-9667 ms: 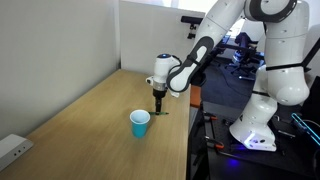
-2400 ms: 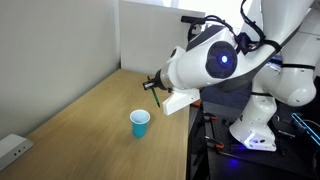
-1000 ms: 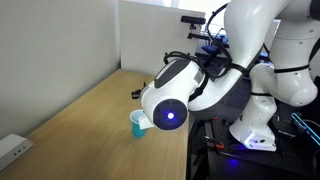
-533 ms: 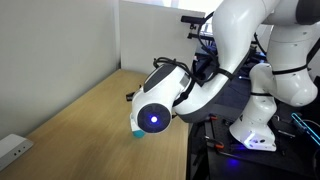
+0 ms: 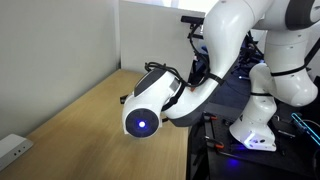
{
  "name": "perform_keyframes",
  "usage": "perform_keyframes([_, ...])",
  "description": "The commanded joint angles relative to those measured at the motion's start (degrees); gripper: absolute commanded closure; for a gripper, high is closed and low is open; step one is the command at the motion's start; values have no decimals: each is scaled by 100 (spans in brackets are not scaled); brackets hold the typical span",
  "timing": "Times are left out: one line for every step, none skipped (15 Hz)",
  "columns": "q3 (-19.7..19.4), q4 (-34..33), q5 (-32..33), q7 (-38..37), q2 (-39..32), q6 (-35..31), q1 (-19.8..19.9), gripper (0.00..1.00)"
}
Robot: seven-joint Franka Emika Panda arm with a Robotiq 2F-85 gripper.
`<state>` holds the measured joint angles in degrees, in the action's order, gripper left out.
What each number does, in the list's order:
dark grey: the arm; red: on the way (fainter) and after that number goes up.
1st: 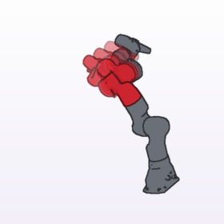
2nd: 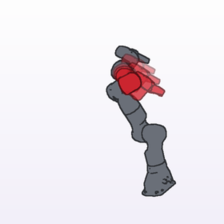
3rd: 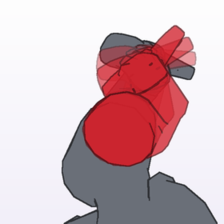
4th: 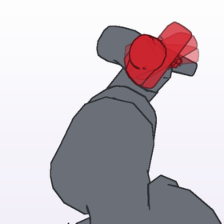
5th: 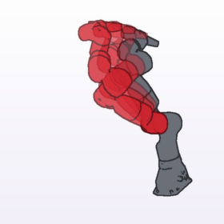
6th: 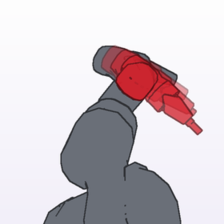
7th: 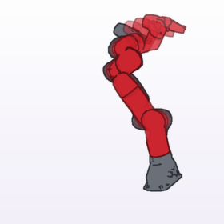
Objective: Put the pen inside the cup
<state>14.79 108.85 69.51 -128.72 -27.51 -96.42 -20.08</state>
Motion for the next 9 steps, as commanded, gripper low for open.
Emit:
perform_keyframes([-112,-388,60,15,-336,148,-124,96])
perform_keyframes([-119,-440,48,29,-399,126,-118,96])
perform_keyframes([-126,-488,31,42,-456,118,-118,96])
perform_keyframes([-134,-528,17,61,-514,94,-109,96])
perform_keyframes([-131,-550,13,150,-559,3,-77,96])
perform_keyframes([-111,-357,-32,31,-417,-15,-71,96])
perform_keyframes([-117,-374,-33,33,-459,-16,-71,84])
perform_keyframes([-118,-373,-33,33,-477,-16,-71,84])
perform_keyframes([-118,-373,-34,33,-478,-17,-72,84])
